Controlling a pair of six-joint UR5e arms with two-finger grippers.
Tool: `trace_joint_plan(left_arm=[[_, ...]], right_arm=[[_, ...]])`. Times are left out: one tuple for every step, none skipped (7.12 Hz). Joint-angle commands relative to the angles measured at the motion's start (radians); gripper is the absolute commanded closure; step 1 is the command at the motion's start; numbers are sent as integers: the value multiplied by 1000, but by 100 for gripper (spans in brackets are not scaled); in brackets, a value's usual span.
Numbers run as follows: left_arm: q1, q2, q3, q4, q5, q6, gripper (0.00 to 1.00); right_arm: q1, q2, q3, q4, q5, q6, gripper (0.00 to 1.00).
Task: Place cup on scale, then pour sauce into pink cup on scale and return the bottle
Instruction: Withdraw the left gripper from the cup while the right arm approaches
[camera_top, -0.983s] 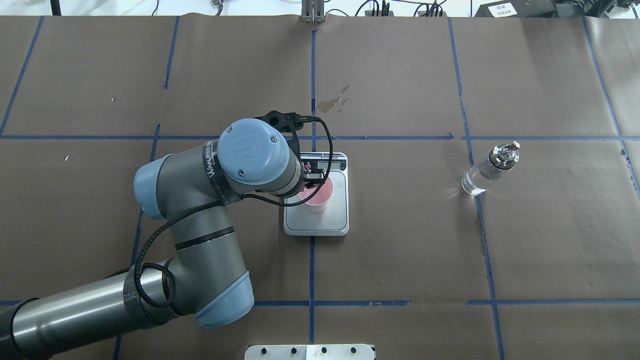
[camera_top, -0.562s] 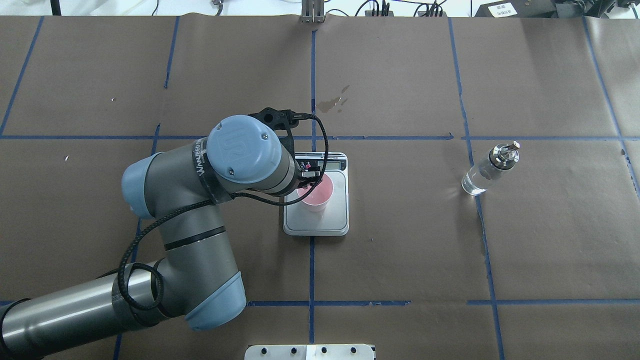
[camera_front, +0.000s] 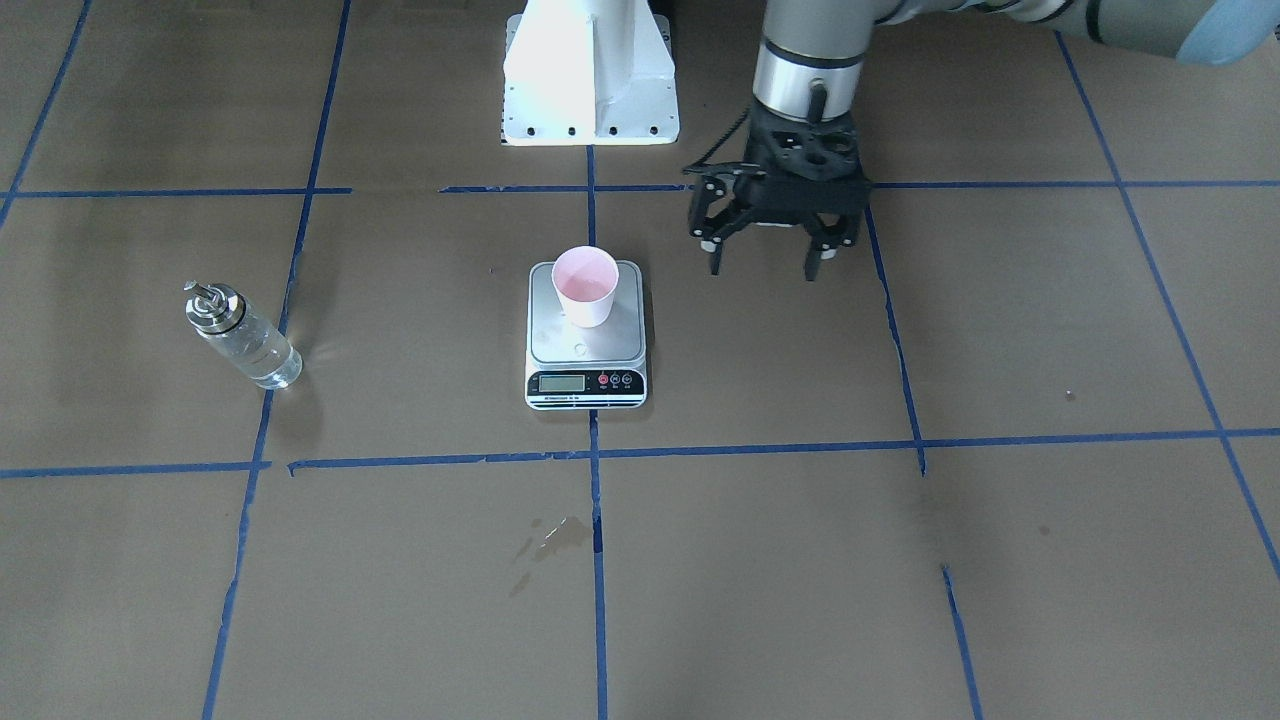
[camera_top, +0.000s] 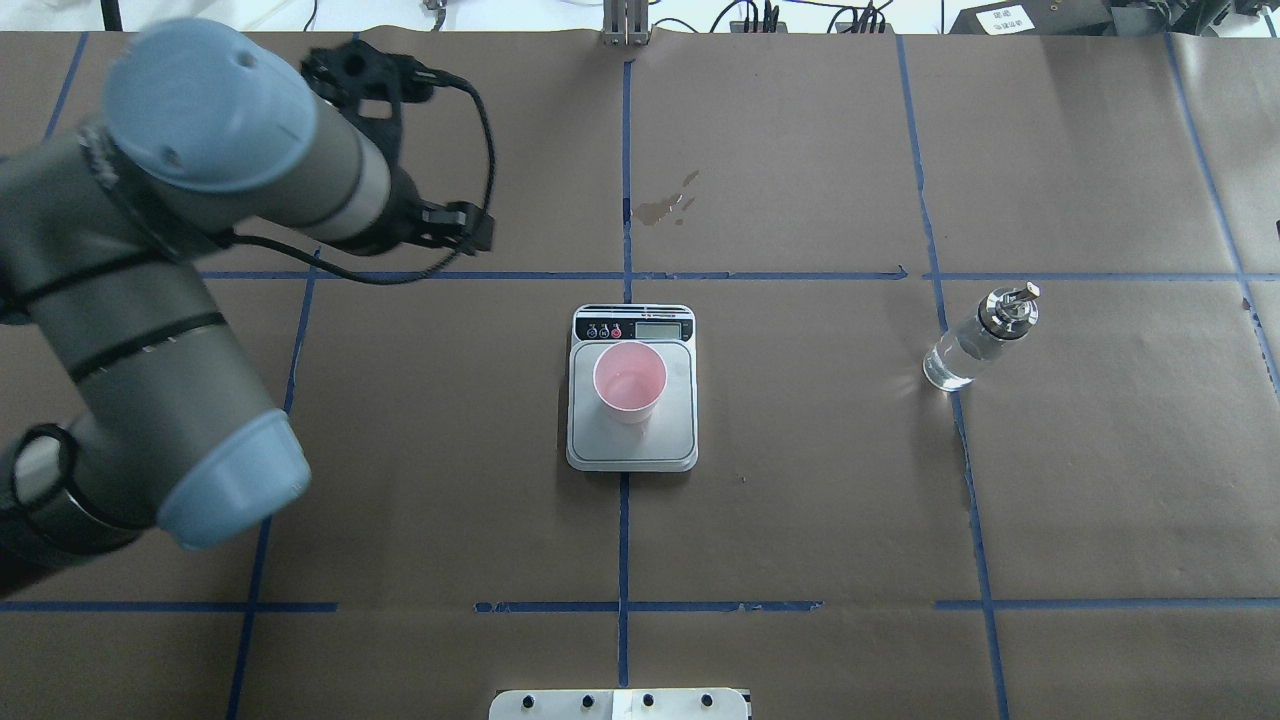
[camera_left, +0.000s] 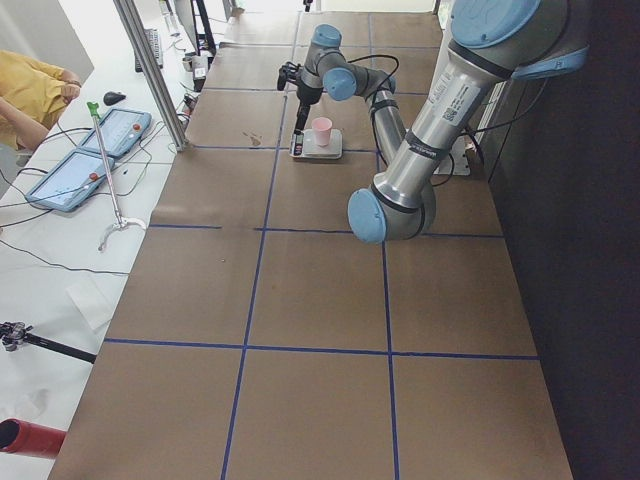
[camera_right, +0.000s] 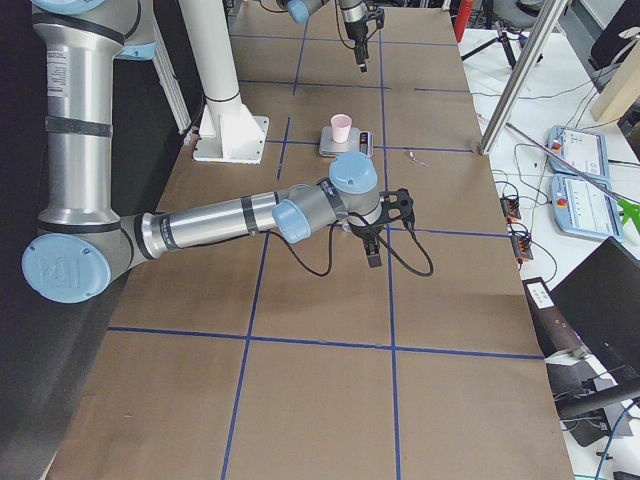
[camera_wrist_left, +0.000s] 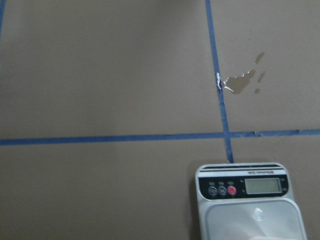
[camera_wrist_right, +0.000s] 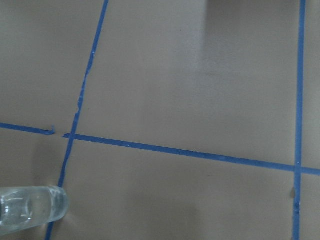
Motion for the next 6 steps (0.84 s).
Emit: trace_joint_plan(left_arm=[[-212,101,-16,-3,-118,199,0],[-277,148,-9,-3,-213,247,0],[-324,179,2,-5,-239,258,0],[-375,230,4,-3,-241,375,0],[-474,305,14,-5,-246,546,0],[-597,363,80,-6,-323,726,0]], right_arm=[[-117,-57,175,-1,-8,229,0],[-184,-92,258,-1,-42,326,0],[-278,-123,339,-1,-103,433,0],[-382,-134,390,-1,-192,542,0],[-523,-139,421,-1,-328,662,0],[-697,-139,431,-1,-540,806,0]])
